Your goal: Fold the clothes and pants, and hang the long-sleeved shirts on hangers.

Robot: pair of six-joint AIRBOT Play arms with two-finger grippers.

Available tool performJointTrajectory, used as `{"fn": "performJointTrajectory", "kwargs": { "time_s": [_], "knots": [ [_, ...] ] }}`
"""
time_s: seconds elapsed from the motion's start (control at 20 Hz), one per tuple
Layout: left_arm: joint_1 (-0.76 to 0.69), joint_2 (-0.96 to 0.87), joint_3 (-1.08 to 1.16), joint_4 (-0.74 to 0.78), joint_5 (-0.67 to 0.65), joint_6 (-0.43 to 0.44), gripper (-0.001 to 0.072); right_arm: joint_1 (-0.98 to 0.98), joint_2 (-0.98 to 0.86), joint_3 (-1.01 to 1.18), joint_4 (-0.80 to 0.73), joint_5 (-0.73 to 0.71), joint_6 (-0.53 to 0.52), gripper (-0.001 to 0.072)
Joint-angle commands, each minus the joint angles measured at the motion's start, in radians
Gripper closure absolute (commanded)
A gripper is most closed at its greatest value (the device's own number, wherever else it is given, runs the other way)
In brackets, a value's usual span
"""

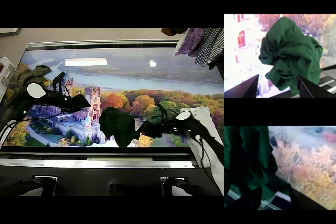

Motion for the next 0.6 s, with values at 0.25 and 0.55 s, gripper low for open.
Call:
{"fn": "performJointTrajectory", "kwargs": {
  "time_s": [0.25, 0.55],
  "knots": [
    [0.054, 0.002, -0.11, 0.06, 0.014, 0.116, 0.0187, 0.093, -0.052, -0.002, 0.021, -0.045, -0.039, 0.0681],
    [-0.078, -0.024, -0.363, -0.149, 0.331, 0.272, 0.021, 0.093, 0.07, -0.001, -0.023, -0.027, 0.047, 0.068]
  ]
}}
